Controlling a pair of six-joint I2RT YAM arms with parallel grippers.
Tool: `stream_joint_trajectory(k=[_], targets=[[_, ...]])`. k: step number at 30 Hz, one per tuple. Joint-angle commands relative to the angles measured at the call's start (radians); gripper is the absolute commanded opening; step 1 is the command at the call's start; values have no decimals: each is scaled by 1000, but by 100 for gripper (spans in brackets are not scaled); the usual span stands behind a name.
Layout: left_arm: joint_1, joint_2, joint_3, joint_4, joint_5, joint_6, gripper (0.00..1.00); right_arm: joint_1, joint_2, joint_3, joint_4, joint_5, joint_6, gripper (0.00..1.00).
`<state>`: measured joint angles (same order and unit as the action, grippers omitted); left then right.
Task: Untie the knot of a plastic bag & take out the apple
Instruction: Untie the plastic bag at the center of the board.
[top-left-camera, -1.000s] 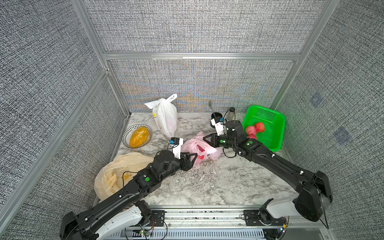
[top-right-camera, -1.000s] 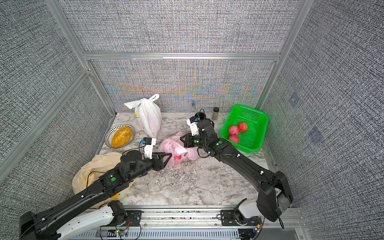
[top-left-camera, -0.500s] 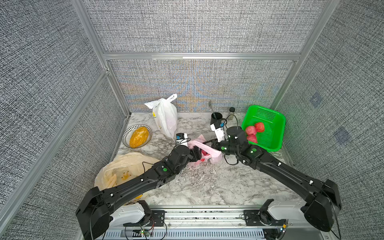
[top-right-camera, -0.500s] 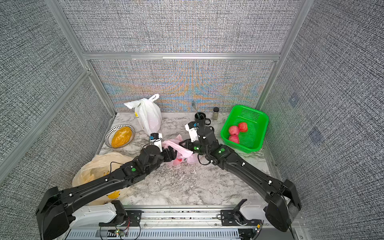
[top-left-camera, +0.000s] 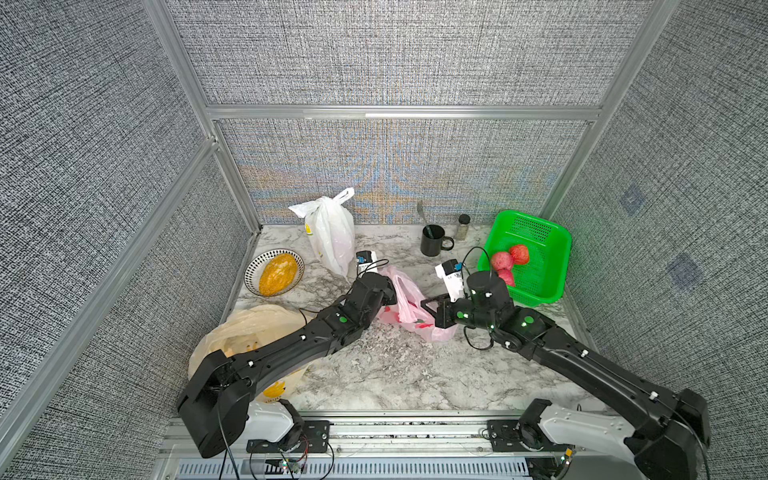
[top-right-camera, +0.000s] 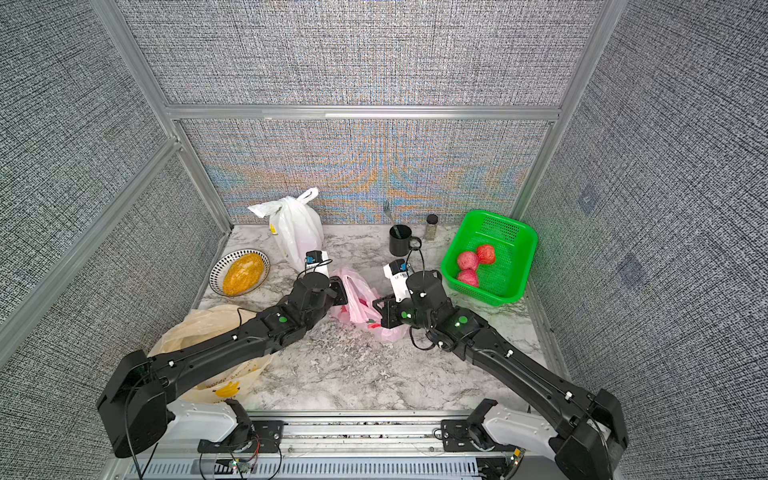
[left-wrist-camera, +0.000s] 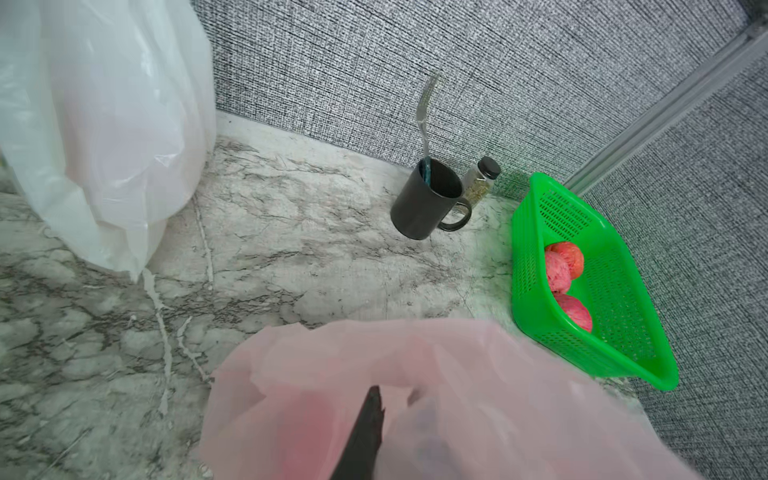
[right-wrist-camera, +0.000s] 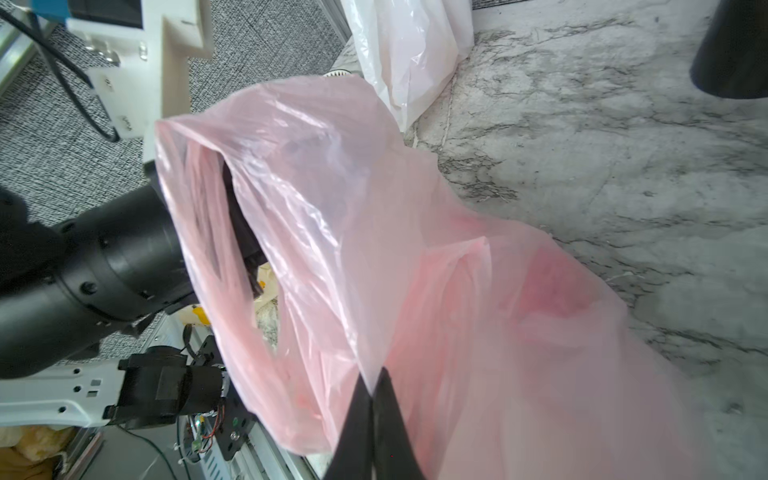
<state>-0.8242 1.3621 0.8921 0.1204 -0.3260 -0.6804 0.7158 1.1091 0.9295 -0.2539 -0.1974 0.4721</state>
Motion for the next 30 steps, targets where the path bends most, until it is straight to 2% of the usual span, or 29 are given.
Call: stream_joint_trajectory(k=[1, 3, 4, 6, 15, 24, 30], targets=[[8, 5, 4, 70, 79, 56, 8, -16, -10, 51, -64, 86, -50, 45], [8, 0, 11, 71, 120, 81, 5, -26, -10, 114, -110, 131, -94, 70], [9, -2, 16, 66, 133, 92, 4, -29, -5, 146, -132, 148, -116, 77], [10, -12, 20, 59, 158, 105, 3, -40, 25, 222, -184, 162, -161, 81], [17, -6, 61, 51, 240, 131, 4, -40, 231, 374, -271, 120, -323, 82], [46, 1, 86, 19, 309, 156, 4, -35, 310, 397, -308, 141, -368, 78], [82, 22, 92, 15, 390, 165, 4, -26, 351, 341, -267, 167, -357, 76]])
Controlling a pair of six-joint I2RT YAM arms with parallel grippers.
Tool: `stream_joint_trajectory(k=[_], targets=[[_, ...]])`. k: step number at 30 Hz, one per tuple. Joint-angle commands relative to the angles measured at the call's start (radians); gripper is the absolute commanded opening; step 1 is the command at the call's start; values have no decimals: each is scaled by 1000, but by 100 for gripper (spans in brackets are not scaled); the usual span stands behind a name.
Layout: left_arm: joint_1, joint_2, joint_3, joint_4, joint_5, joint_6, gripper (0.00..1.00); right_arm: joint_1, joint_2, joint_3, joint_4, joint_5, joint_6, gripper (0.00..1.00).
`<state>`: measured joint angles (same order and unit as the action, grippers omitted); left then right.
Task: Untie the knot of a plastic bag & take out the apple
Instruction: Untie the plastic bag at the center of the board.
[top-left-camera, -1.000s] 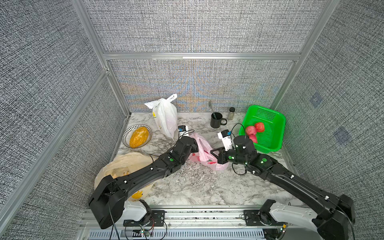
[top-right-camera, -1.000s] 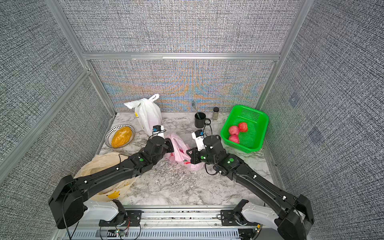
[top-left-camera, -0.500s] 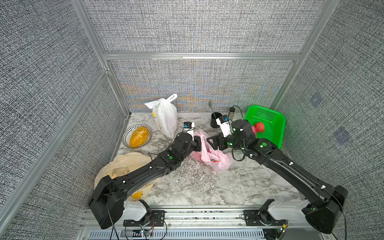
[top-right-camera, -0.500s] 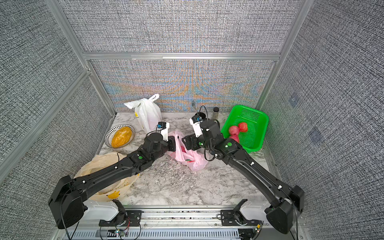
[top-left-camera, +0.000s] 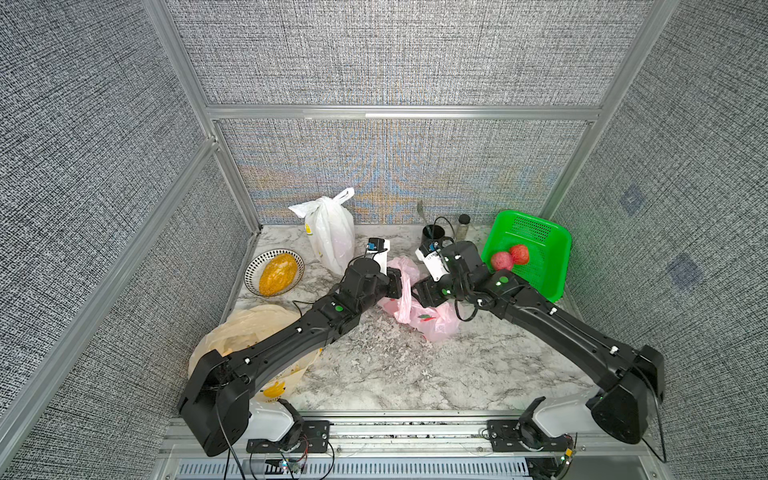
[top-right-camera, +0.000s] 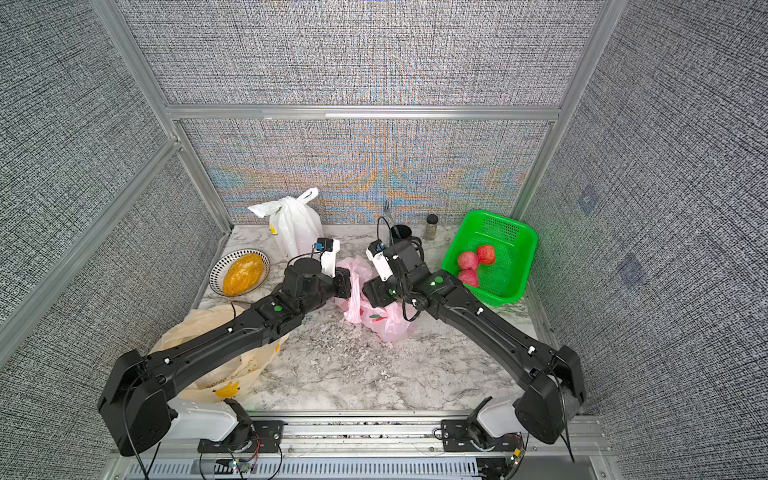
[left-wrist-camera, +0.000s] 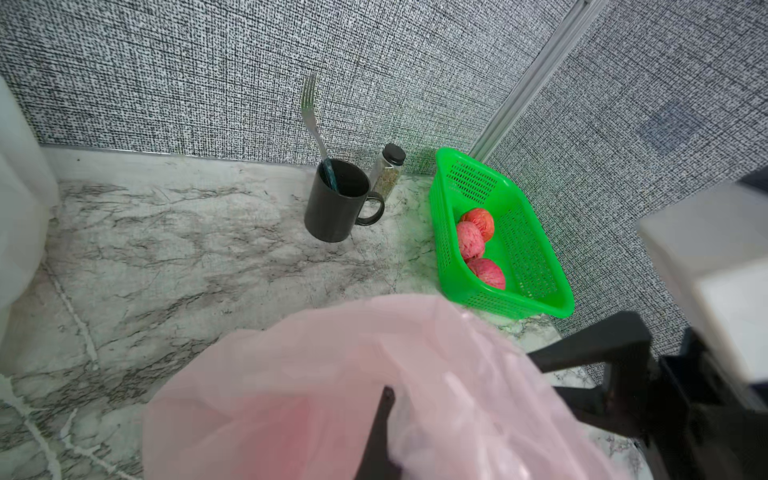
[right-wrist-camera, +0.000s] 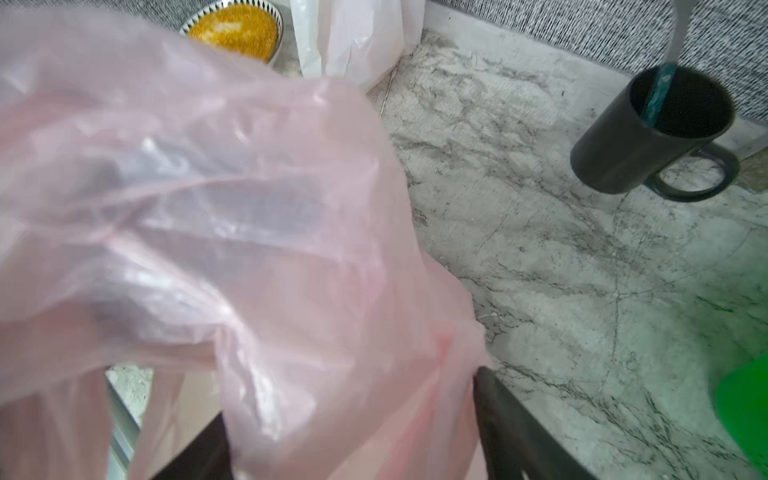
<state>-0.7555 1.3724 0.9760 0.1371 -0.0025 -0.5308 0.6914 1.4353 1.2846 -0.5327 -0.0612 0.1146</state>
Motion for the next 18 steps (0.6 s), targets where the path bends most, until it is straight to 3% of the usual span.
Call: stream_joint_trajectory(k=[1, 5, 9, 18], targets=[[21, 21, 14, -9, 89, 18, 4, -7, 40, -16, 19, 59, 11, 74], [55, 66, 35, -83, 142, 35, 4, -102, 90, -28, 43, 150, 98, 58], [95, 83, 20, -187, 150, 58, 3, -225, 53, -111, 113, 170, 163, 56], [162, 48, -101, -256, -7, 34, 0, -380, -26, -295, 223, 145, 230, 61]])
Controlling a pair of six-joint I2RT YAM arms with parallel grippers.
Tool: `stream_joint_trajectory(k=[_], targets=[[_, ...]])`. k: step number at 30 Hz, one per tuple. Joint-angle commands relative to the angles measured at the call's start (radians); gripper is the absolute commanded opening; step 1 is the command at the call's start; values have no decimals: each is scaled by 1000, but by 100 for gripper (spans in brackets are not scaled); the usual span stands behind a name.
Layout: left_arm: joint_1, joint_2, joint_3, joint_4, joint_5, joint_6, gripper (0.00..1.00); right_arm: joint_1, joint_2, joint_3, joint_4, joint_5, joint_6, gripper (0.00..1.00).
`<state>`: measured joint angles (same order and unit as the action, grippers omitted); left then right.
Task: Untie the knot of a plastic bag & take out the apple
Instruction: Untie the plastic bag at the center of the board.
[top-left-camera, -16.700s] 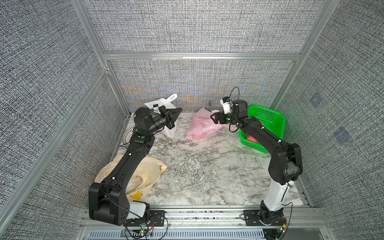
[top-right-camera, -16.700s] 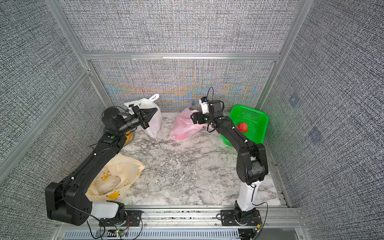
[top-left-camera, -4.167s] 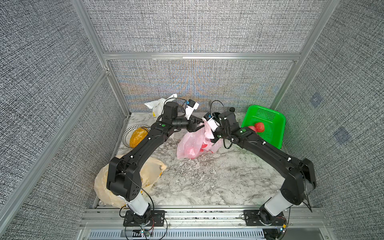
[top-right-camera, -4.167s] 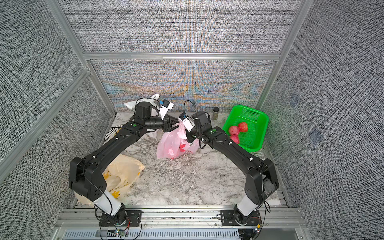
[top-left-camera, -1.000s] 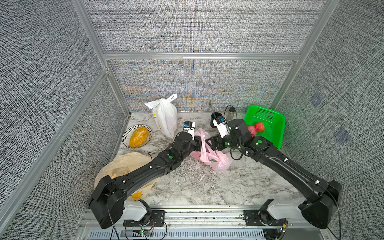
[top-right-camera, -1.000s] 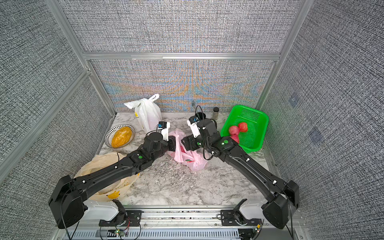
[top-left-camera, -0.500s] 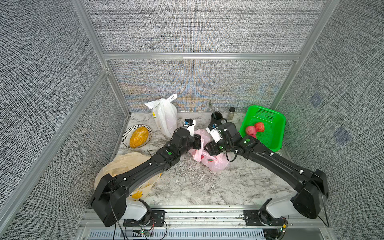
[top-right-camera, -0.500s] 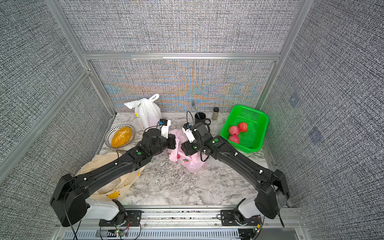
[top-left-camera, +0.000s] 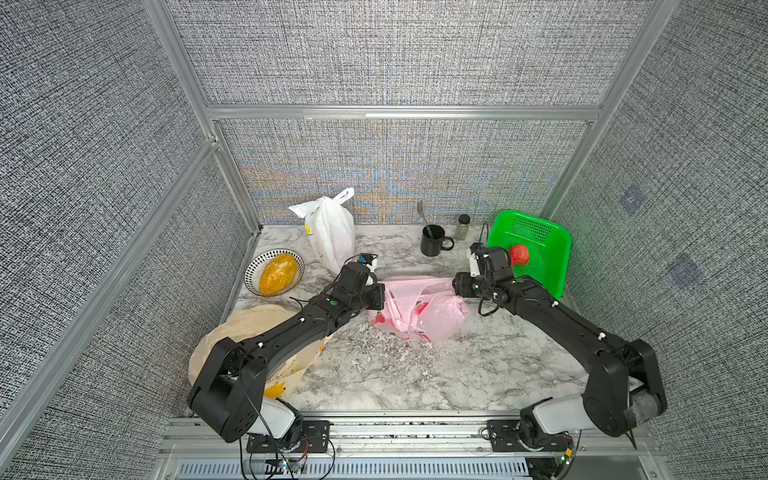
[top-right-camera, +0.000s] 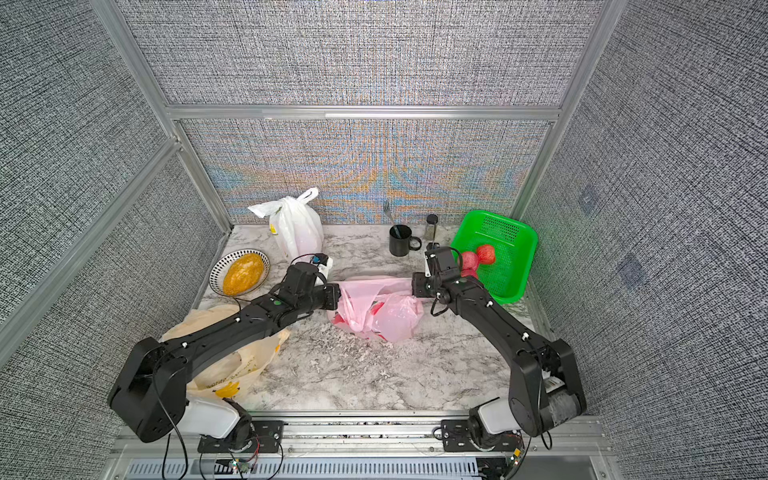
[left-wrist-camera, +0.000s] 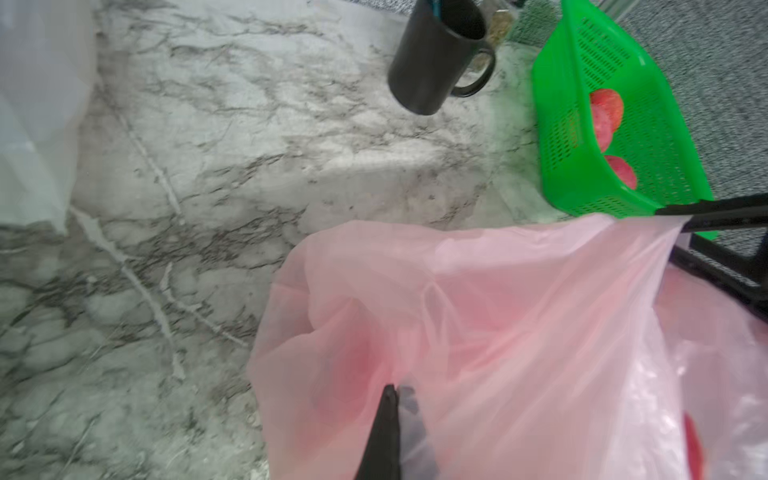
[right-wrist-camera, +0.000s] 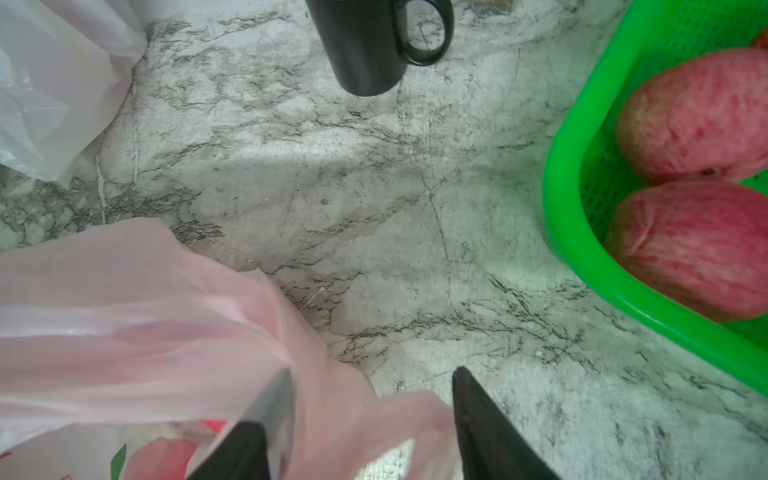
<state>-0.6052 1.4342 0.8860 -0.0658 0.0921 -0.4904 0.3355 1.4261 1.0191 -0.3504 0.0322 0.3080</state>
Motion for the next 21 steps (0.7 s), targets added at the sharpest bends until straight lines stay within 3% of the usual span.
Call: stream_joint_trajectory(k=[1, 5, 10, 13, 18, 21], targets=[[20, -20, -17, -63, -115, -5, 0, -39, -26, -50, 51, 54, 40, 61], [52, -55, -49, -46, -116, -9, 2, -84, -49, -97, 70, 17, 33, 60], [71, -77, -73, -31, -116, -29, 11, -95, -45, -137, 88, -3, 37, 59], [70, -89, -76, -7, -58, -10, 15, -75, -69, -125, 83, -35, 27, 59], [68, -120, -86, 56, 19, -18, 18, -9, -175, -19, 32, 4, -13, 66], [68, -135, -75, 39, 21, -25, 19, 44, -191, 64, -12, 47, -46, 75]])
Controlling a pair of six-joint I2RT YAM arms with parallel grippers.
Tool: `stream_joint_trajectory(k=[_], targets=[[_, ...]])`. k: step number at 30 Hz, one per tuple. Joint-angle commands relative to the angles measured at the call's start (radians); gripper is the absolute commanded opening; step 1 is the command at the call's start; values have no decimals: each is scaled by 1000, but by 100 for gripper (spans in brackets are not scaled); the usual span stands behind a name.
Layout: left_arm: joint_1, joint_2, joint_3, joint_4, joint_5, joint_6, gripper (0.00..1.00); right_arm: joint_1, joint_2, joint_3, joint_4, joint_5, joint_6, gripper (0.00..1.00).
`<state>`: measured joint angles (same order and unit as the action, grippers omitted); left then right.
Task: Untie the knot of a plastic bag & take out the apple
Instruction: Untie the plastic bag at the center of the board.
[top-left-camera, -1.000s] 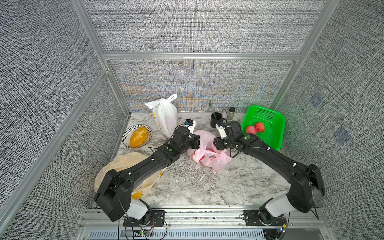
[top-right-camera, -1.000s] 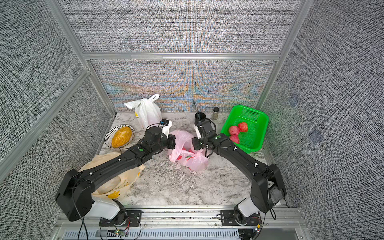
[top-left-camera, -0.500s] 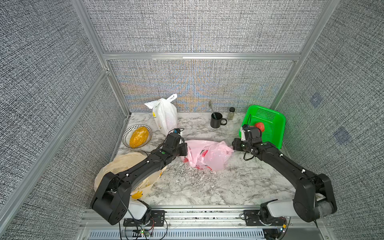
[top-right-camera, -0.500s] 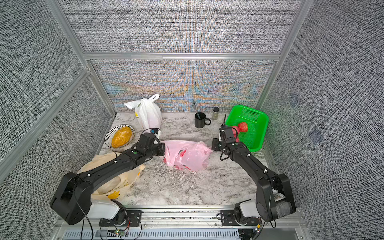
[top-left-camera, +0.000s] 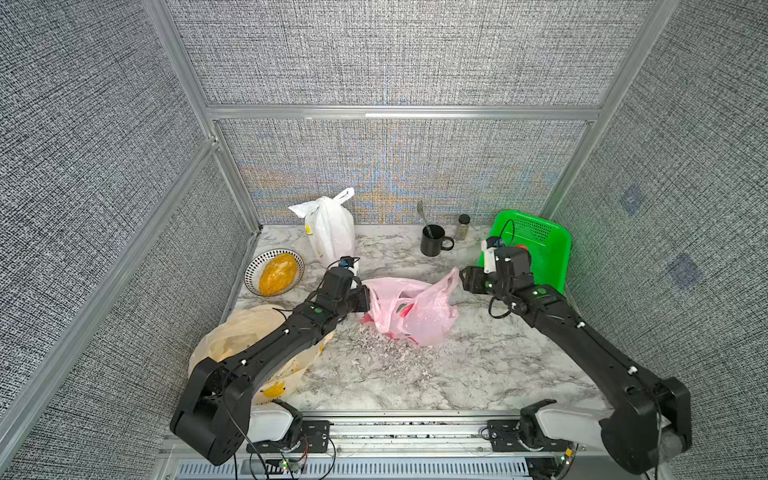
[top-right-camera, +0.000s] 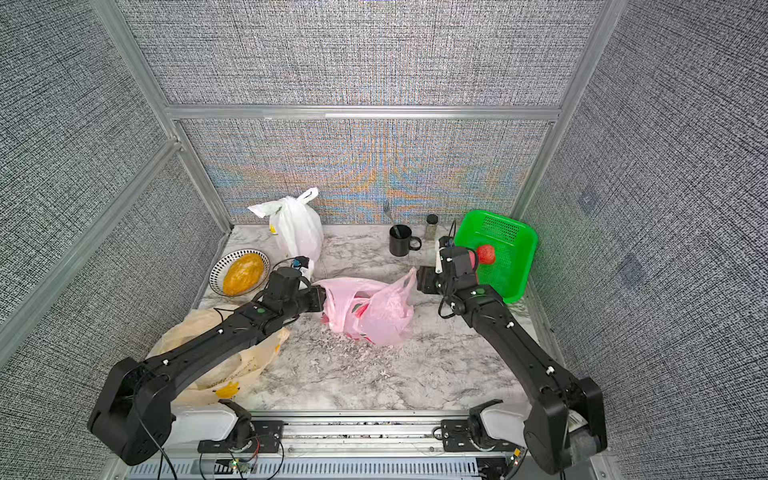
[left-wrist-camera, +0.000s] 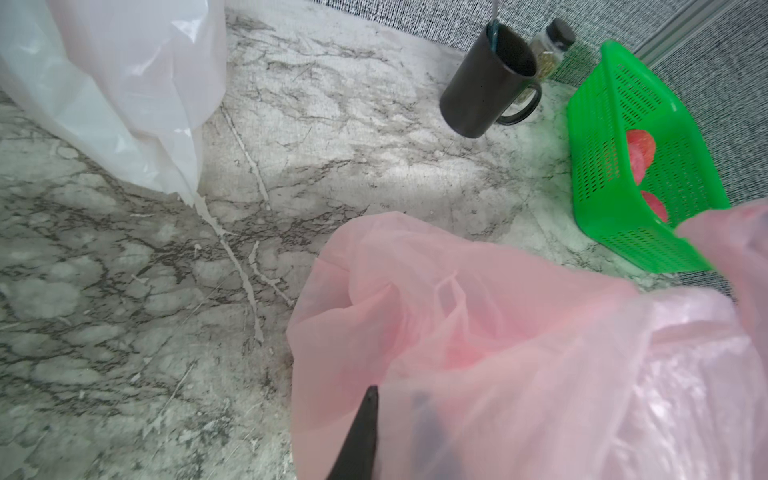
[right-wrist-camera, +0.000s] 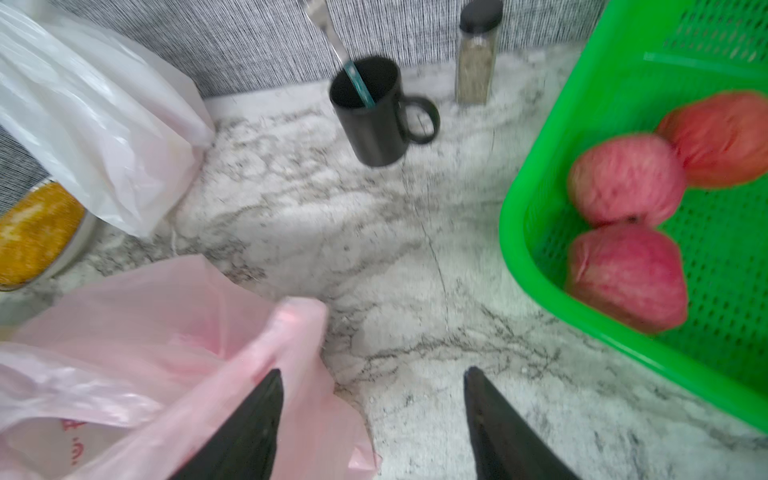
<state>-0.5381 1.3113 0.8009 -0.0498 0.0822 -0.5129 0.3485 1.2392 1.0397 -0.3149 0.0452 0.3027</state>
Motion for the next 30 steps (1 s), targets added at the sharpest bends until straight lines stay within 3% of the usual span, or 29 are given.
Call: stream_joint_trajectory(k=[1, 6, 10, 17, 24, 30], targets=[[1, -17, 15, 17, 32, -4, 20, 52, 3, 68, -58, 32, -54, 76], [0, -31, 25, 10, 32, -15, 21, 190, 92, 156, -64, -72, -118, 75], [1, -21, 41, -3, 26, -29, 25, 320, 162, 204, -134, -109, -159, 64], [1, -12, 14, 19, -23, -98, 26, 478, 140, 33, -209, -212, -117, 51], [1, -4, -37, 70, -82, -190, 29, 495, 114, -223, -118, -277, -23, 50], [-2, 14, -100, 205, -97, -304, 51, 494, 188, -329, -42, -252, -4, 50]])
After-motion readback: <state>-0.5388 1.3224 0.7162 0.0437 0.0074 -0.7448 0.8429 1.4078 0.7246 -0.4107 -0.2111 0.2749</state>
